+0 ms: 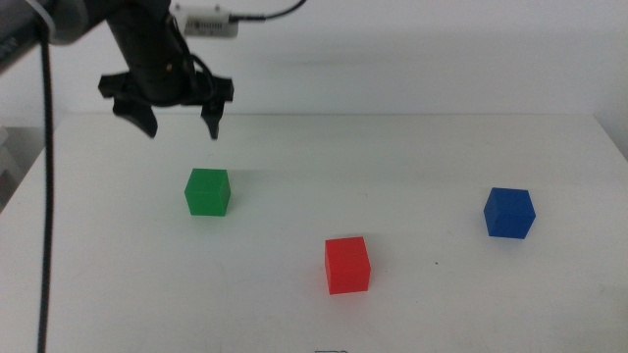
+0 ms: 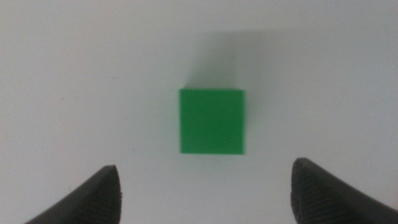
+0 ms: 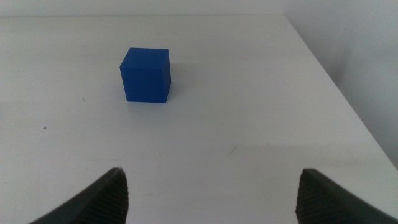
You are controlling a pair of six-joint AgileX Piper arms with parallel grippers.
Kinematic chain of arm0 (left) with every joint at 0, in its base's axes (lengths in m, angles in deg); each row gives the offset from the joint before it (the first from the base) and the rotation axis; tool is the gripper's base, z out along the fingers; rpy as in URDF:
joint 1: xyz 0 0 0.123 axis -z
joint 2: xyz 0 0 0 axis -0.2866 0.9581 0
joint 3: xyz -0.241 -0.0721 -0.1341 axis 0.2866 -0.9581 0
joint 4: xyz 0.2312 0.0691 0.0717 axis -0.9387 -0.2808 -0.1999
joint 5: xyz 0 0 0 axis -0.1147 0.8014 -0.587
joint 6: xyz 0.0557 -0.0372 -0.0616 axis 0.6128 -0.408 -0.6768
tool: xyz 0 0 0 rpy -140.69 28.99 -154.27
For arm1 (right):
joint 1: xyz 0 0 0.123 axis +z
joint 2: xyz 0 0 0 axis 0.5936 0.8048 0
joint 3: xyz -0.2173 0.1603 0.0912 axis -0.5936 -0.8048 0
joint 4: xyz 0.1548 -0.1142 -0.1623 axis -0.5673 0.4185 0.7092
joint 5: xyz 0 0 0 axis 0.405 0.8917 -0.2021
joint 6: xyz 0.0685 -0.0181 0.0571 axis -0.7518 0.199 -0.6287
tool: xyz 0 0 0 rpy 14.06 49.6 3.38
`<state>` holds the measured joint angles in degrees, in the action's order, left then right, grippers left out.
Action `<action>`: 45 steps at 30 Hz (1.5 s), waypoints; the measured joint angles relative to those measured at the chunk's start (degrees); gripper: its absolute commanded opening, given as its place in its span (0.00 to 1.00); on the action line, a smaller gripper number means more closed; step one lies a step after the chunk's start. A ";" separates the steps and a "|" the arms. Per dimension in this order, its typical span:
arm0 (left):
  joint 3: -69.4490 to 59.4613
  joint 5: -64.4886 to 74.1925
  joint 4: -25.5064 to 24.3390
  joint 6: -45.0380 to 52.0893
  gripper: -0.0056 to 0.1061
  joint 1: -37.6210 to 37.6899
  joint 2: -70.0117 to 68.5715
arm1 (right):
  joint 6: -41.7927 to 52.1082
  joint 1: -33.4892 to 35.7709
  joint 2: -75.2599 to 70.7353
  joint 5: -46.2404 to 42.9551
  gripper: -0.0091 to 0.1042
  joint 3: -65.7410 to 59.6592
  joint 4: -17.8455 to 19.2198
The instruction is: Stack red cubes first, then green, then blue cubes in a specific spot.
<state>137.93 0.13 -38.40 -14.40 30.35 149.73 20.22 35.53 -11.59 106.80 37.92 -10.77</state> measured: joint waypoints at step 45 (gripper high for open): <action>-0.34 -1.53 4.98 0.49 0.04 -0.84 11.40 | 0.00 0.00 0.00 0.00 0.71 0.00 0.07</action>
<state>137.59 -1.40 -33.42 -13.91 29.51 161.13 20.22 35.53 -11.59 106.80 37.92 -10.70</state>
